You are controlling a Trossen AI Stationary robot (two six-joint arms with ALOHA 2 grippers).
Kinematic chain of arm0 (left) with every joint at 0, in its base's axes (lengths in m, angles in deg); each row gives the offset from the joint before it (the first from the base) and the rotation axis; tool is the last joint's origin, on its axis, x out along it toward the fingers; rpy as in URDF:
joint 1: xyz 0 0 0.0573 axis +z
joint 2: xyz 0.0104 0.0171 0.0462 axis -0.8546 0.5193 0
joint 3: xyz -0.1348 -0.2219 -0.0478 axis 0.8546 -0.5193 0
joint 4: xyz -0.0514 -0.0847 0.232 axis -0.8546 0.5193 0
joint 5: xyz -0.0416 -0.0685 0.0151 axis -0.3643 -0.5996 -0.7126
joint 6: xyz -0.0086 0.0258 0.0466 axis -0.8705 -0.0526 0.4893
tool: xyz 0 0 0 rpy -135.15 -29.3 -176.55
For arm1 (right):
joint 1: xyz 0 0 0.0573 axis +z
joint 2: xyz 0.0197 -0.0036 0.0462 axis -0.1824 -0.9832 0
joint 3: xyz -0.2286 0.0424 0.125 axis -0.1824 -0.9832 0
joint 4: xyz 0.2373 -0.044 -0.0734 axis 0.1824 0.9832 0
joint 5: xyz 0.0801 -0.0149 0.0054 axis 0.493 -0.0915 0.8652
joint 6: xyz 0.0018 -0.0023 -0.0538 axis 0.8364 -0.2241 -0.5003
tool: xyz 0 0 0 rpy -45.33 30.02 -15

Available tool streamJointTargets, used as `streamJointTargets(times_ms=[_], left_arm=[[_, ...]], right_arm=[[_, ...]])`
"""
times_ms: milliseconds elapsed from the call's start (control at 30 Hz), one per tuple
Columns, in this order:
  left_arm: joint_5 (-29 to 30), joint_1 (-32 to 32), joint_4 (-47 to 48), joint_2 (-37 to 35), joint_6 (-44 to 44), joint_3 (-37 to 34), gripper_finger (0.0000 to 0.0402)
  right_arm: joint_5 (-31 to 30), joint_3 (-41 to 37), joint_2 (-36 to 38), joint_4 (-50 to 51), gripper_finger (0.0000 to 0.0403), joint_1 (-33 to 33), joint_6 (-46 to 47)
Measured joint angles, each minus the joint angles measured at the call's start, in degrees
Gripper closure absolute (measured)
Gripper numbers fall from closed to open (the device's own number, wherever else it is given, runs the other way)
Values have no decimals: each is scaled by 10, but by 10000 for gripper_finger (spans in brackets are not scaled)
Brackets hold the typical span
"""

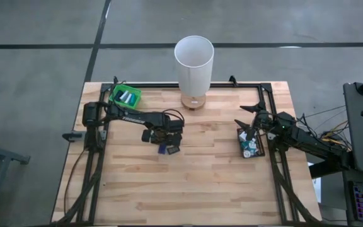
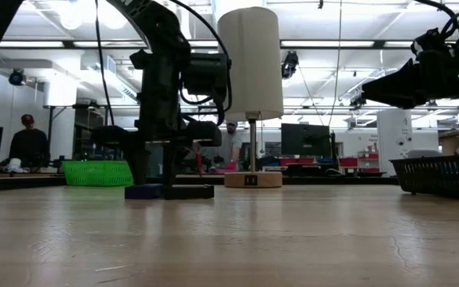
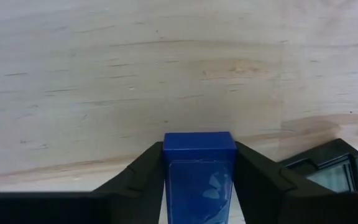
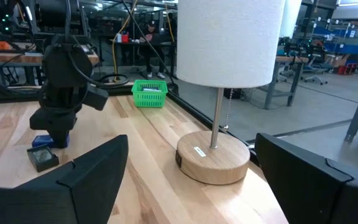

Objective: Pick & Place Office items
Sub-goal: Put the blue digital clock into the green bin

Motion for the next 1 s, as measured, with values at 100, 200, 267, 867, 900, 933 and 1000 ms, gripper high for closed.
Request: streamJointTargets(times_ms=[100, 200, 267, 867, 900, 933, 1000], left_arm=[[0, 0, 0, 0, 0, 0, 248], [0, 0, -1, 0, 0, 0, 245], [0, 0, -2, 0, 0, -1, 236], [-13, 17, 7, -4, 4, -1, 238], [-13, 18, 7, -5, 5, -1, 240], [-13, 20, 9, -7, 5, -1, 241], [-13, 21, 14, -10, 5, -1, 241]], right_arm=[[0, 0, 0, 0, 58, 0, 0], [0, 0, 0, 0, 60, 0, 0], [0, 0, 0, 0, 59, 0, 0], [0, 0, 0, 0, 59, 0, 0], [0, 0, 0, 0, 58, 0, 0], [0, 0, 0, 0, 57, 0, 0], [0, 0, 0, 0, 54, 0, 0]])
